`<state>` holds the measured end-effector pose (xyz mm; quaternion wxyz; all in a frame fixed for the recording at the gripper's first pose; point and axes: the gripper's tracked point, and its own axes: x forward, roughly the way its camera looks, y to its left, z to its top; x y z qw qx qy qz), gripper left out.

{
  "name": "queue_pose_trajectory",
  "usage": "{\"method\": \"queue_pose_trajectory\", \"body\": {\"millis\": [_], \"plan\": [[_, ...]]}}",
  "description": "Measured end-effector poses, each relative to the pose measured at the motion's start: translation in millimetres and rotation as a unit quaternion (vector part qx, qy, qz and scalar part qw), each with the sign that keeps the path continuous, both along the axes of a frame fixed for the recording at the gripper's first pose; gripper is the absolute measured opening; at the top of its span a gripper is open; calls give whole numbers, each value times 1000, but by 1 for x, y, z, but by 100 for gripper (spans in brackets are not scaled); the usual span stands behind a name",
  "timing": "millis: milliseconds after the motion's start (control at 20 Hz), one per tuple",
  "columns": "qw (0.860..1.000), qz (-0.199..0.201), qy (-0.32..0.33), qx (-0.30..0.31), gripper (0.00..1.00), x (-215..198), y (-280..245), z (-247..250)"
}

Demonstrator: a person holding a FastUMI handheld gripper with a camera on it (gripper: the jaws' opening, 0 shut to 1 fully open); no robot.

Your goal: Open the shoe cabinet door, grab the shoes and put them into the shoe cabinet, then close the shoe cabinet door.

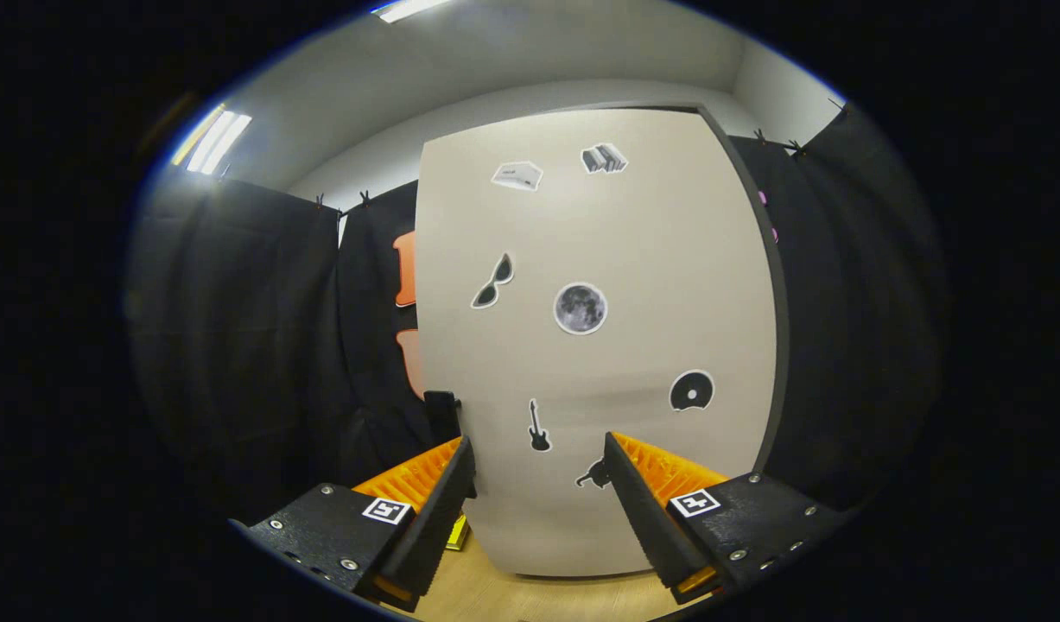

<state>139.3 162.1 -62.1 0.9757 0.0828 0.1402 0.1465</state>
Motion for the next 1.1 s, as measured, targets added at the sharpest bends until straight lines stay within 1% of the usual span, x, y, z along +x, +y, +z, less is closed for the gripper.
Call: {"method": "queue_pose_trajectory", "body": {"millis": [350,600,900,1100], "plan": [[995,-79,-43,-41,94,-18,-66,41],[988,-123,-68,-57,94,-36,-103,68],[981,-156,-92,-73,94,-53,-137,91],[978,-168,-91,-84,94,-62,-154,90]]}}
